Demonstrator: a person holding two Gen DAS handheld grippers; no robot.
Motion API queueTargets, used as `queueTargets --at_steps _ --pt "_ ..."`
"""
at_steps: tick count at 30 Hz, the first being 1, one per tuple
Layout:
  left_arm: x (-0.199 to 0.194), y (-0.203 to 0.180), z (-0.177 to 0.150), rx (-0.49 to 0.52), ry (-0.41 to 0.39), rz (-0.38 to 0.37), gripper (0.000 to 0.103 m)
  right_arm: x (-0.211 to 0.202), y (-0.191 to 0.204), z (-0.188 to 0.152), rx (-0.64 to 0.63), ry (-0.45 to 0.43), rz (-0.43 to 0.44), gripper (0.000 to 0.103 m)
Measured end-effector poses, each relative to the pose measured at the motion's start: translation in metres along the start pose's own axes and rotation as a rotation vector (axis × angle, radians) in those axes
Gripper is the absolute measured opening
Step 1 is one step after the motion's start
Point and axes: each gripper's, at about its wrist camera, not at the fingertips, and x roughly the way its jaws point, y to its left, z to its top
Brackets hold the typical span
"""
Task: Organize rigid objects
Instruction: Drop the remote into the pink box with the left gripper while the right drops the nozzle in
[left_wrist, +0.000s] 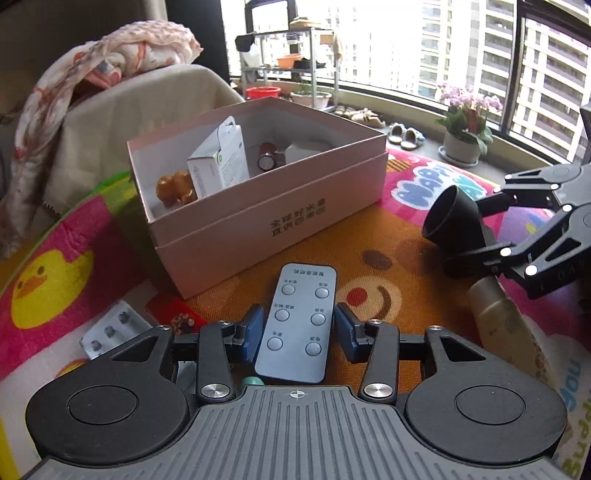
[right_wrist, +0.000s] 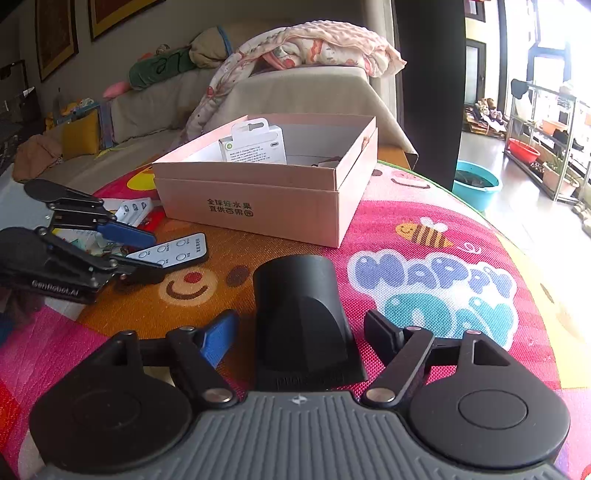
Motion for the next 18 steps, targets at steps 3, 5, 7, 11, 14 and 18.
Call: queueTargets --at_steps 3,5,7,11,14,18 --pt "0.006 0.001 0.005 -0.033 -0.005 -0.017 0.048 0.000 0.000 0.000 0.000 -0.001 0.000 0.077" --pt "0.007 -0.002 0.005 -0.030 -0.011 -0.009 0.049 0.000 0.000 0.000 0.000 -0.002 -0.002 0.077" --pt "0.005 -0.009 0.002 0.009 -0.025 0.004 0.045 0.000 0.000 -0.001 0.001 -0.009 -0.007 0.077" --pt "-0.006 -0.023 -0.008 0.028 -0.031 0.018 0.044 -0.003 0.002 -0.001 -0.008 -0.016 -0.027 0.057" --pt "-0.018 -0.036 -0.017 0.064 -0.037 0.023 0.043 -0.007 0.004 0.000 -0.020 0.001 -0.020 0.054" --pt "-0.037 -0.049 -0.026 0.097 -0.054 0.032 0.043 -0.023 0.010 0.003 -0.068 0.006 -0.003 0.054"
